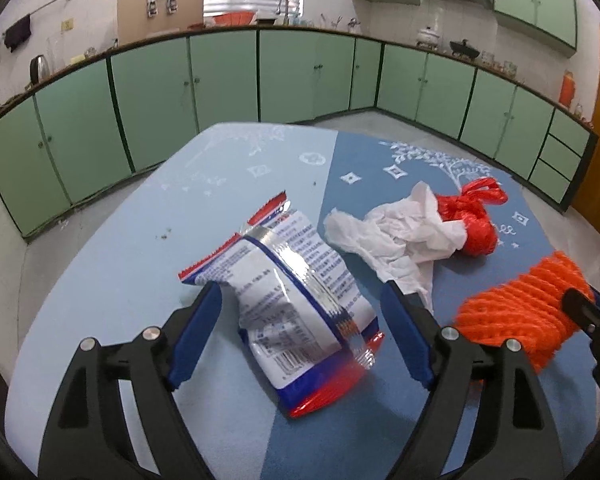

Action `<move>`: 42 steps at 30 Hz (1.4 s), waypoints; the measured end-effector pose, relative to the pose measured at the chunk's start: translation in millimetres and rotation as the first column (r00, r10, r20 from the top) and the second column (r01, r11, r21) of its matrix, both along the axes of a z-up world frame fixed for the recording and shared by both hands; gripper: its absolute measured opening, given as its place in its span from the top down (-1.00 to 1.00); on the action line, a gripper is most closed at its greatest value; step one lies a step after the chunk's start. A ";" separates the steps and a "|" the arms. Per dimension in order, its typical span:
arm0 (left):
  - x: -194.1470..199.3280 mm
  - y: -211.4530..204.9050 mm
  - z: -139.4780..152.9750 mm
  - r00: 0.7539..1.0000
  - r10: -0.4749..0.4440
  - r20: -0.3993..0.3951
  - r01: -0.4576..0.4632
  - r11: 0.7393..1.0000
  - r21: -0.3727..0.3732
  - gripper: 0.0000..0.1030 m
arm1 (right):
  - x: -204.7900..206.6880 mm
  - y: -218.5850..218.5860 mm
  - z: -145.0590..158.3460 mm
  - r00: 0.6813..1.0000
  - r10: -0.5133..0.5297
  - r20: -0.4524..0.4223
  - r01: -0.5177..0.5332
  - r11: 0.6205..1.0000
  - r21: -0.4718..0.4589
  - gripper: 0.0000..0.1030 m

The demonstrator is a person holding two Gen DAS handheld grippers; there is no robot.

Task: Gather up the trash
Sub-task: 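Grasp the blue-and-white snack bag with the left tool while the right tool grasps the orange net, then carry the snack bag and orange net over the bin and release both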

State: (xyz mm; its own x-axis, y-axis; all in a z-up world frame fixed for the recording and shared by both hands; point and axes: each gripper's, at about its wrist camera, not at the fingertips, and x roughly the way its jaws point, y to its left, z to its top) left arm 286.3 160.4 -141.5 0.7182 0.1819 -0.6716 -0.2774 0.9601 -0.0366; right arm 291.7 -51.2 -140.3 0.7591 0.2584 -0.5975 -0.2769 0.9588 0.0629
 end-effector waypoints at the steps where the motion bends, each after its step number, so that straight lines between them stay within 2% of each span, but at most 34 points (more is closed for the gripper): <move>1: 1.7 0.5 -1.7 1.000 0.005 -0.010 -0.005 1.000 -0.003 -0.53 | -0.2 -1.5 -0.6 1.000 -0.003 0.000 0.003 1.000 0.002 0.54; 2: 3.8 1.2 -4.1 1.000 0.012 -0.024 -0.013 1.000 -0.006 -0.52 | 0.3 -3.5 -1.6 1.000 -0.006 -0.002 0.006 1.000 0.005 0.54; 4: 6.3 3.3 -7.7 0.999 0.015 -0.043 -0.016 1.000 -0.024 -0.27 | 1.4 -6.2 -3.9 1.000 -0.012 -0.006 0.012 1.000 0.006 0.54; 6: 6.6 6.1 -9.8 0.998 0.025 -0.055 -0.027 0.999 -0.039 -0.14 | 2.1 -8.3 -5.9 1.000 -0.016 -0.012 0.017 1.000 0.013 0.54; 11: 3.0 10.0 -9.2 0.998 0.038 -0.045 -0.041 0.997 -0.060 0.03 | 3.8 -8.9 -8.7 1.000 -0.020 -0.017 0.020 1.000 0.017 0.54; 15: -1.5 9.3 -6.7 0.999 0.048 -0.026 -0.050 0.997 -0.056 0.29 | 3.1 -9.2 -9.0 1.000 -0.020 -0.009 0.020 1.000 0.020 0.54; 19: -7.8 10.9 -4.2 0.999 0.054 -0.005 -0.054 0.997 -0.061 0.45 | 0.1 -9.9 -8.5 1.000 -0.019 0.003 0.019 1.000 0.025 0.54; 22: -14.2 10.2 0.0 0.998 0.057 0.017 -0.056 0.997 -0.050 0.52 | -4.2 -10.3 -6.5 1.000 -0.017 0.012 0.016 0.999 0.029 0.54; 32: -42.9 5.7 25.3 0.995 0.052 0.083 -0.050 0.998 -0.033 0.58 | -23.1 -20.4 12.6 0.998 -0.029 0.060 0.027 0.999 0.047 0.54; 36: -55.8 -5.9 39.6 0.993 0.023 0.116 -0.021 1.000 -0.017 0.58 | -33.8 -28.2 21.7 0.996 -0.041 0.082 0.037 0.998 0.049 0.54; 42: -67.4 -38.8 59.1 0.986 -0.066 0.153 0.068 0.998 -0.006 0.58 | -52.3 -52.3 34.5 0.991 -0.082 0.104 0.077 0.996 0.052 0.54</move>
State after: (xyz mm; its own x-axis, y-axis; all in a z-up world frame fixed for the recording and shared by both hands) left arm 218.9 121.5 -82.4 0.8226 0.1230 -0.5551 -0.2029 0.9756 -0.0845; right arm 239.4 -103.4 -105.7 0.8366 0.2208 -0.5014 -0.2073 0.9747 0.0834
